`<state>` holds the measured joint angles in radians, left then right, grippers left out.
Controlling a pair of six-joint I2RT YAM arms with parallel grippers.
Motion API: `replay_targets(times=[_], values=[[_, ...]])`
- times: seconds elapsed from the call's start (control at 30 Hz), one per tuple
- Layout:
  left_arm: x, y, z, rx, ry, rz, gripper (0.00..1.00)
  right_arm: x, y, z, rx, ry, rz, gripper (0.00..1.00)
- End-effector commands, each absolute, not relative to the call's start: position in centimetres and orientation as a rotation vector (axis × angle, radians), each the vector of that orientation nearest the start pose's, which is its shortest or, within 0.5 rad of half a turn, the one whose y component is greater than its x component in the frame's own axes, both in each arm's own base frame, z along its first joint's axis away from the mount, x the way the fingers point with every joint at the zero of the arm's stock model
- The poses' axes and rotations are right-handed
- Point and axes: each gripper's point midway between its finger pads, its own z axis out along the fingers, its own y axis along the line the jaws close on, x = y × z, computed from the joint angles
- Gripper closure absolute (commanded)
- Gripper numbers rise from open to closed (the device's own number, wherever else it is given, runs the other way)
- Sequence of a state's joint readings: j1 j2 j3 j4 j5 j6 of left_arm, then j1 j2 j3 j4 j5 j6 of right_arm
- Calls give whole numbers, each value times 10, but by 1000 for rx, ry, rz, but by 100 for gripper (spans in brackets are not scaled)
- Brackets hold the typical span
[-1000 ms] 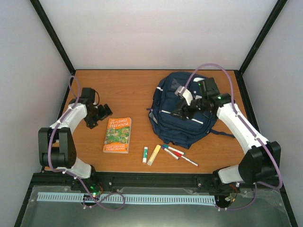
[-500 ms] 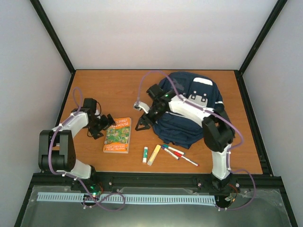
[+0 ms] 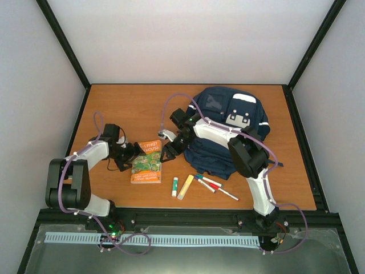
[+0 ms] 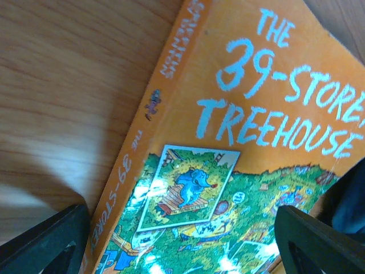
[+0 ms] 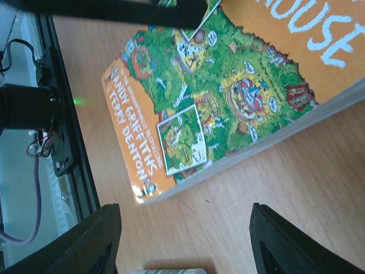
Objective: Pack the student bag
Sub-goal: Pick up the book from the center of the board.
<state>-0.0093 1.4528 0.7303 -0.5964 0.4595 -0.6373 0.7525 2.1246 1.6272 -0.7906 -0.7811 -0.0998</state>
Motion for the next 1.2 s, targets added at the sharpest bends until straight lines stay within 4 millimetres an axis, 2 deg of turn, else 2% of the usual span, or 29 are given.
replay_targets(times=[0.0, 0.2, 0.33, 0.37, 0.5, 0.6, 0.63, 0.7, 0.73, 0.83, 1.0, 1.17], values=[[274, -106, 48, -701, 2827, -868, 9, 265, 394, 85, -1263, 2576, 1207, 36], [270, -155, 64, -432, 2877, -955, 10, 283, 379, 70, -1214, 2620, 1062, 39], [271, -154, 67, -385, 2875, -895, 5, 293, 371, 61, -1185, 2651, 981, 39], [272, -154, 71, -360, 2860, -890, 1, 294, 368, 60, -1176, 2661, 970, 39], [268, -151, 91, -287, 2829, -873, 0, 301, 360, 57, -1143, 2682, 956, 39], [257, -148, 105, -277, 2886, -849, 0, 304, 357, 62, -1126, 2672, 977, 39], [250, -156, 112, -231, 2926, -898, 0, 306, 356, 65, -1120, 2664, 981, 40], [233, -178, 133, -66, 2969, -1014, 0, 310, 355, 67, -1109, 2652, 976, 40], [232, -185, 146, 0, 2940, -1024, 0, 311, 354, 67, -1105, 2649, 973, 40], [243, -191, 193, 129, 2696, -1049, 0, 316, 352, 64, -1093, 2654, 978, 41], [265, -177, 268, 197, 2334, -915, 0, 314, 350, 68, -1100, 2637, 985, 41], [278, -153, 303, 139, 2177, -738, 0, 312, 348, 74, -1113, 2618, 971, 41]])
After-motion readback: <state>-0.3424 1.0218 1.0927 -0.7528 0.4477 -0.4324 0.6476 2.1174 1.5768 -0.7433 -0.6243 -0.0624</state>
